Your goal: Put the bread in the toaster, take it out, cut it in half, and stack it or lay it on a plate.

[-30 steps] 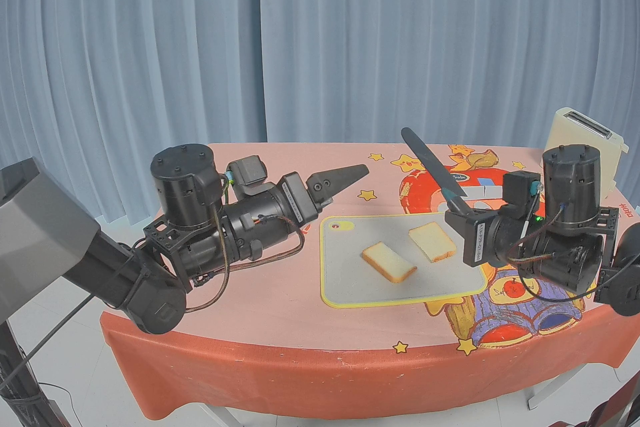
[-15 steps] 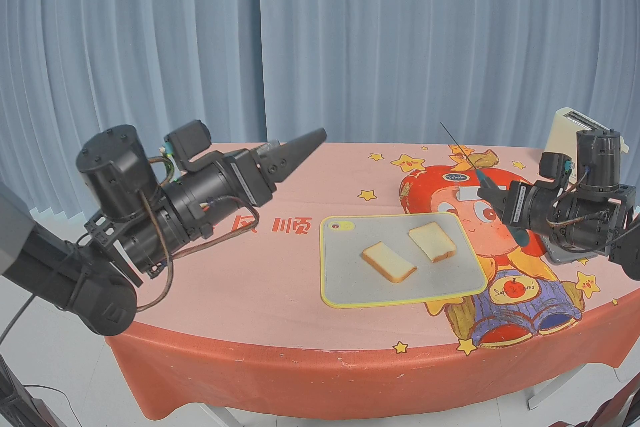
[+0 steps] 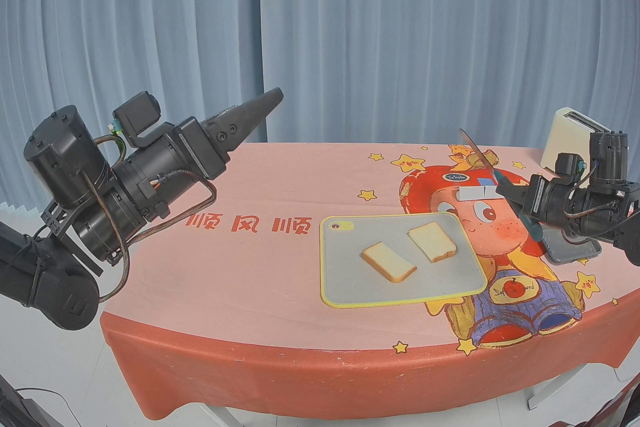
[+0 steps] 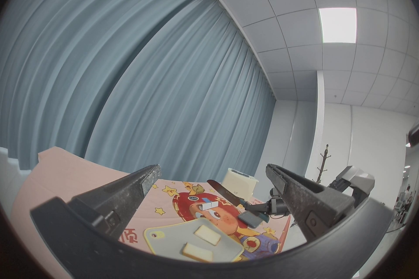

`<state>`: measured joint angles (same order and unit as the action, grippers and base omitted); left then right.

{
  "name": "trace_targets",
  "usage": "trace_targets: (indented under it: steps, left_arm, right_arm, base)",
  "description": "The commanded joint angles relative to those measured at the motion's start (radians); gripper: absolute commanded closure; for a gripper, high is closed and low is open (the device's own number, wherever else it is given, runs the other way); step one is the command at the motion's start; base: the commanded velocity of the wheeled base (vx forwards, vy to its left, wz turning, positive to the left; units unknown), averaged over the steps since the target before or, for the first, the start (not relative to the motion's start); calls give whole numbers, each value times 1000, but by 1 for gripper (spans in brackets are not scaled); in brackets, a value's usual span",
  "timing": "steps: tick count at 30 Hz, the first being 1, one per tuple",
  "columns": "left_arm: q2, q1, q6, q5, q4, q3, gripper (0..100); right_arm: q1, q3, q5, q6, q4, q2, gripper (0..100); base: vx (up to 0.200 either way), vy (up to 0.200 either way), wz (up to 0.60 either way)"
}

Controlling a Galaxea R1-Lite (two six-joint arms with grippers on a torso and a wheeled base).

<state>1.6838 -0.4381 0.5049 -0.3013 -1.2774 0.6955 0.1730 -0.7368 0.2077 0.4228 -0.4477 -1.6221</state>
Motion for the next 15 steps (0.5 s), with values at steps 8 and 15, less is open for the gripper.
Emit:
trace_targets:
  steps: [8,15]
  left_arm:
    - [19,-1,-49,-2,-3,-19,0]
    - [22,-21,-49,-1,-3,-22,0]
  right_arm:
    - [-69,-23,75,1,9,-79,100]
    - [-119,-27,122,13,-2,-117,100]
  base:
    - [0,0,0]
    - [0,0,0]
